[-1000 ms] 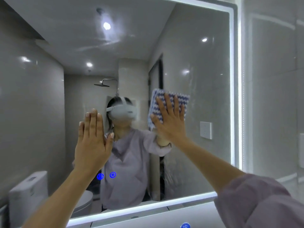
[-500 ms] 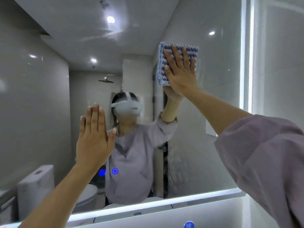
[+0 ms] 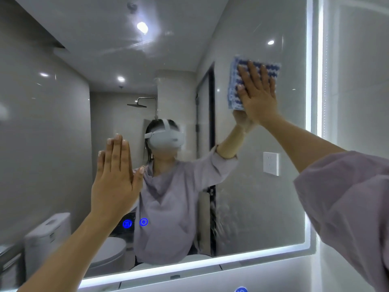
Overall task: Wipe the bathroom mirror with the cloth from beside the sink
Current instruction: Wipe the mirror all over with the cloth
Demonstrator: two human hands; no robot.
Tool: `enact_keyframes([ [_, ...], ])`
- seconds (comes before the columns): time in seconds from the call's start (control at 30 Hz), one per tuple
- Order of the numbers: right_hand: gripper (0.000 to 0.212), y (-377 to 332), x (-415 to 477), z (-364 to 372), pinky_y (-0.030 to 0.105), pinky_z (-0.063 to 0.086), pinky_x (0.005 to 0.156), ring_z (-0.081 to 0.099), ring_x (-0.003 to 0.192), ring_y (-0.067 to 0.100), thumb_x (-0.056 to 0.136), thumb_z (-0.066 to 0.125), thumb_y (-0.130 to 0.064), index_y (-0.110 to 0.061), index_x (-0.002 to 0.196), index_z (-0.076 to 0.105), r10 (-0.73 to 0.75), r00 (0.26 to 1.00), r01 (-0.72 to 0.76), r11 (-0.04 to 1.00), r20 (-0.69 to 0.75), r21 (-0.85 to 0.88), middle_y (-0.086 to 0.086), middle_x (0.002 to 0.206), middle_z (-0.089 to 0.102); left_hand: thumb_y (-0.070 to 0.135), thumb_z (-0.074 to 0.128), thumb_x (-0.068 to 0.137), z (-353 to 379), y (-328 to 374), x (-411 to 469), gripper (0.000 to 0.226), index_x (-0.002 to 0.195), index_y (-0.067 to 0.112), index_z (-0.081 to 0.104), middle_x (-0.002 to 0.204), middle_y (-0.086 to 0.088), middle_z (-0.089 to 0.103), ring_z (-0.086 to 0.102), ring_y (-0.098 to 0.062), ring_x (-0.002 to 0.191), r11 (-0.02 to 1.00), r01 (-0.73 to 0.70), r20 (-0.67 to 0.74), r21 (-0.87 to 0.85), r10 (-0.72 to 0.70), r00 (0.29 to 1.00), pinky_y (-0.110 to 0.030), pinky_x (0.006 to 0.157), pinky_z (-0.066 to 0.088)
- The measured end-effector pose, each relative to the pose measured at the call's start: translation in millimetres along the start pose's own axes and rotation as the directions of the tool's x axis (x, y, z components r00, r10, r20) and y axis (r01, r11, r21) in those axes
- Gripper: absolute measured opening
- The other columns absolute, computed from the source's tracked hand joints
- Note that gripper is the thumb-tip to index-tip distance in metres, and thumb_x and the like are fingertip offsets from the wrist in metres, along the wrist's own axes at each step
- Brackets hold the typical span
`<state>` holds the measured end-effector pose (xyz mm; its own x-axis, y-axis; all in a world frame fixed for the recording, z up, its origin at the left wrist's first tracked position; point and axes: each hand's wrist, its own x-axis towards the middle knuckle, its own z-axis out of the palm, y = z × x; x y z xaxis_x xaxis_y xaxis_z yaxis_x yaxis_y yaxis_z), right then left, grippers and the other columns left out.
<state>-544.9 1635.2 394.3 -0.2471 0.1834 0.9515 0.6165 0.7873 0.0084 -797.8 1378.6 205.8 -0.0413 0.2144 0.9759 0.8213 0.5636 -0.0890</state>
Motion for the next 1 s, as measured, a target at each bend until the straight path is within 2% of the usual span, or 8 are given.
enact_keyframes([
  [0.13, 0.056, 55.7, -12.4, -4.5, 0.041, -0.011, 0.119, -0.014, 0.147, 0.019, 0.101, 0.013, -0.048, -0.036, 0.15, -0.011, 0.175, 0.984, -0.176, 0.984, 0.041, 0.003, -0.006, 0.161, -0.011, 0.037, 0.032, 0.093, 1.5, 0.3, 0.6, 0.072, 0.148, -0.003, 0.008, 0.158, -0.018, 0.008, 0.004, -0.028, 0.147, 1.0, 0.011, -0.006, -0.011, -0.011, 1.0, -0.041, 0.12, 0.002],
  [0.23, 0.057, 78.2, -24.5, -8.2, 0.04, -0.012, 0.119, -0.014, 0.147, 0.018, 0.099, 0.012, -0.048, -0.035, 0.151, -0.008, 0.233, 0.969, -0.237, 0.971, 0.077, 0.037, -0.006, 0.161, -0.01, 0.036, 0.032, 0.094, 1.5, 2.1, -0.5, 0.071, 0.148, -0.004, 0.009, 0.157, -0.02, 0.01, 0.005, -0.029, 0.147, 1.0, 0.014, -0.013, -0.013, -0.014, 1.0, -0.042, 0.12, 0.004],
  [0.5, 0.063, 60.5, -25.8, -3.0, 0.045, -0.014, 0.115, -0.013, 0.147, 0.026, 0.095, 0.014, -0.05, -0.03, 0.152, -0.006, 0.326, 0.945, -0.327, 0.945, 0.037, 0.028, -0.001, 0.161, -0.01, 0.038, 0.029, 0.094, -2.8, 5.4, 0.3, 0.071, 0.148, -0.005, 0.009, 0.157, -0.02, 0.008, 0.006, -0.031, 0.147, 0.999, 0.023, 0.007, -0.034, -0.023, 1.0, -0.04, 0.12, -0.001],
  [0.6, 0.07, 46.2, -32.2, 2.6, 0.045, -0.015, 0.114, -0.012, 0.147, 0.029, 0.089, 0.008, -0.055, -0.028, 0.152, -0.006, 0.331, 0.943, -0.332, 0.943, 0.033, 0.01, 0.001, 0.161, -0.009, 0.039, 0.027, 0.095, -2.6, 6.2, 0.1, 0.072, 0.147, -0.005, 0.007, 0.157, -0.02, 0.006, 0.004, -0.032, 0.147, 0.999, 0.02, 0.009, -0.043, -0.02, 1.0, -0.041, 0.12, 0.0],
  [0.73, 0.072, 10.4, -46.6, 12.1, 0.044, -0.016, 0.113, -0.011, 0.147, 0.031, 0.089, 0.006, -0.057, -0.025, 0.152, -0.007, 0.192, 0.981, -0.19, 0.98, 0.025, -0.051, 0.005, 0.161, -0.008, 0.042, 0.024, 0.096, -2.4, 6.9, 0.7, 0.072, 0.147, -0.005, 0.009, 0.157, -0.021, 0.007, 0.007, -0.033, 0.147, 0.999, 0.019, 0.005, -0.031, -0.019, 1.0, -0.041, 0.12, -0.001],
  [0.83, 0.071, -32.7, -58.7, 15.5, 0.046, -0.014, 0.114, -0.006, 0.147, 0.032, 0.092, 0.009, -0.056, -0.022, 0.153, 0.001, -0.001, 1.0, 0.002, 0.998, 0.021, -0.058, 0.009, 0.162, -0.001, 0.042, 0.024, 0.095, -1.9, 5.3, 0.2, 0.072, 0.148, -0.004, 0.007, 0.158, -0.02, 0.007, 0.006, -0.032, 0.147, 0.999, 0.02, 0.015, -0.031, -0.019, 1.0, -0.04, 0.12, -0.002],
  [0.93, 0.067, -81.1, -70.1, 24.1, 0.051, -0.005, 0.117, 0.001, 0.147, 0.036, 0.095, 0.014, -0.055, -0.02, 0.153, 0.01, -0.241, 0.97, 0.243, 0.967, 0.038, -0.078, 0.01, 0.161, 0.007, 0.04, 0.027, 0.094, -3.8, 5.6, 0.2, 0.072, 0.148, -0.004, 0.008, 0.157, -0.021, 0.008, 0.007, -0.032, 0.147, 0.999, 0.027, 0.029, -0.042, -0.026, 0.999, -0.042, 0.119, 0.002],
  [1.0, 0.065, -101.1, -74.7, 28.1, 0.052, -0.004, 0.118, -0.001, 0.147, 0.034, 0.097, 0.019, -0.055, -0.023, 0.153, 0.011, -0.287, 0.957, 0.29, 0.955, 0.053, -0.069, 0.007, 0.161, 0.006, 0.04, 0.027, 0.093, -7.1, 5.9, 0.3, 0.072, 0.147, -0.005, 0.01, 0.157, -0.021, 0.011, 0.009, -0.032, 0.147, 0.999, 0.034, 0.042, -0.038, -0.032, 0.999, -0.045, 0.119, 0.007],
])
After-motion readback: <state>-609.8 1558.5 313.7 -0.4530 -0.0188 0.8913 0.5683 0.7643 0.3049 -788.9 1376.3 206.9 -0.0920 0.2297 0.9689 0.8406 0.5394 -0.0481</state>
